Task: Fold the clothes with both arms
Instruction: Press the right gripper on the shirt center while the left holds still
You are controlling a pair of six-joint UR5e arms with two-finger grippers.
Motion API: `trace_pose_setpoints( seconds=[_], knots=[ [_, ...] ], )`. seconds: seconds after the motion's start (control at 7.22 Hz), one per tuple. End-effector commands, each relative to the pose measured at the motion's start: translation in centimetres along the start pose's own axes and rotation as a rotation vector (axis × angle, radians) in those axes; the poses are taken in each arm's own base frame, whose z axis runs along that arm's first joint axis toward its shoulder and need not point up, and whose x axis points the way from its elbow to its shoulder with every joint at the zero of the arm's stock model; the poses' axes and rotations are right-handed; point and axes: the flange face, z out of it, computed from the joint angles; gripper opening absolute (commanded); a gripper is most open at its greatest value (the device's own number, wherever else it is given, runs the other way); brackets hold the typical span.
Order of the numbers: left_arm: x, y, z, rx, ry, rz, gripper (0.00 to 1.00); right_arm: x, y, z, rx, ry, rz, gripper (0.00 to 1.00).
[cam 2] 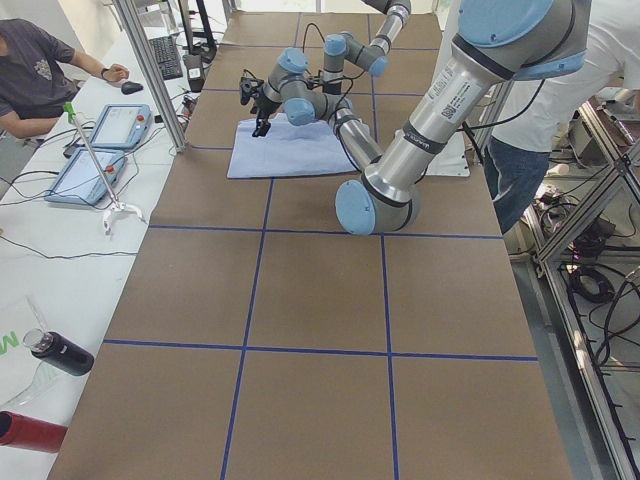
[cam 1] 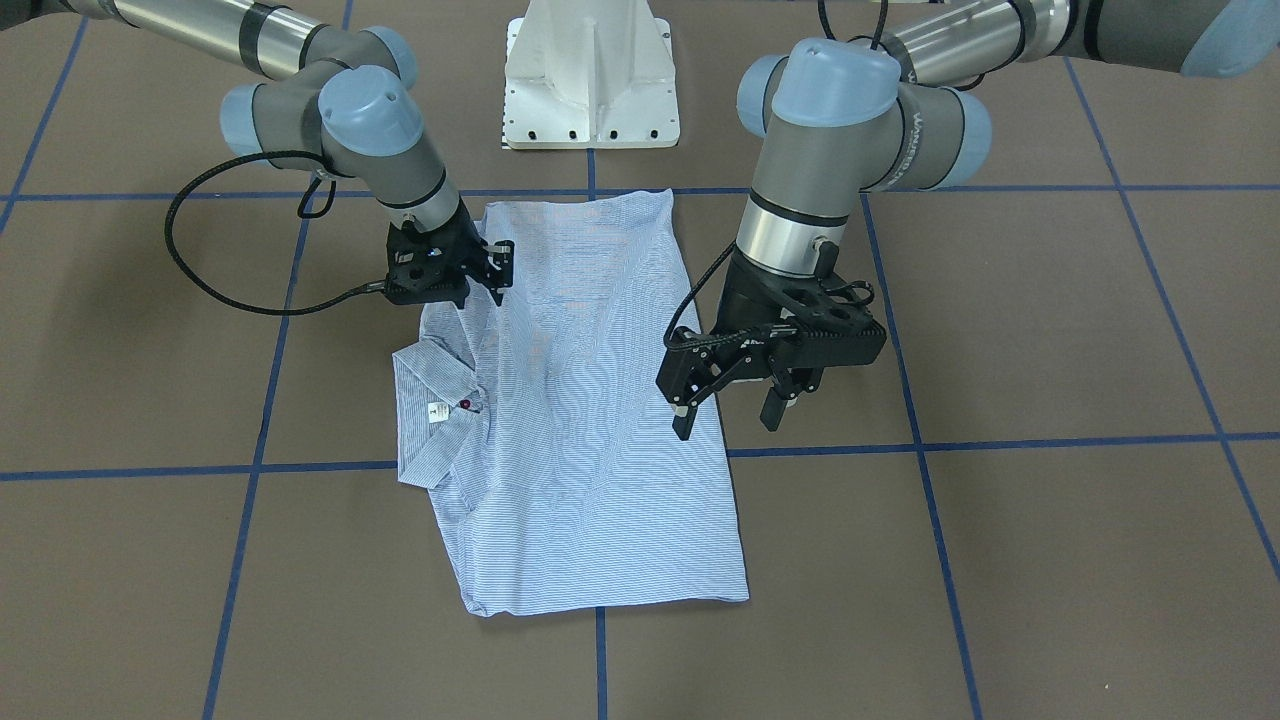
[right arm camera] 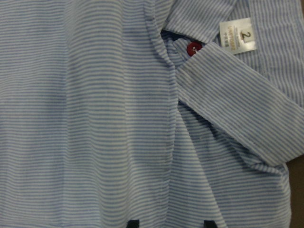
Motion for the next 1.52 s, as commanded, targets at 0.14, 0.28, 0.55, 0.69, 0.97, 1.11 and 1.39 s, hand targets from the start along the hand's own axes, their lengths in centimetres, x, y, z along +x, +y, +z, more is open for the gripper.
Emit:
trace_pose_setpoints(
  seconds=[0.14, 0.28, 0.55, 0.69, 0.97, 1.11, 1.39],
  knots=[
    [0.3, 0.0, -0.2, 0.001, 0.006, 0.001, 0.98, -0.9, 0.9, 0.7, -0.013, 0.001, -0.011, 0.54],
    [0.6, -0.1, -0.6, 0.004, 0.014, 0.002, 0.98, -0.9, 0.9, 0.7, -0.014, 0.000, -0.011, 0.39],
    [0.8, -0.1, -0.8, 0.005, 0.016, 0.002, 0.96, -0.9, 1.0, 0.8, -0.019, 0.001, -0.011, 0.00],
    [0.7, -0.1, -0.7, 0.004, 0.013, 0.002, 0.96, -0.9, 1.1, 0.9, -0.020, 0.002, -0.011, 0.00],
    [0.7, -0.1, -0.8, 0.004, 0.014, 0.002, 0.95, -1.2, 1.2, 0.6, -0.023, -0.004, -0.014, 0.00],
    [0.7, -0.1, -0.8, 0.004, 0.014, 0.002, 0.94, -1.7, 1.6, -0.6, -0.033, -0.030, -0.018, 0.00],
    [0.8, 0.0, -1.3, 0.004, 0.023, 0.003, 0.94, -1.7, 1.2, -4.4, -0.026, -0.085, -0.019, 0.00]
  ],
)
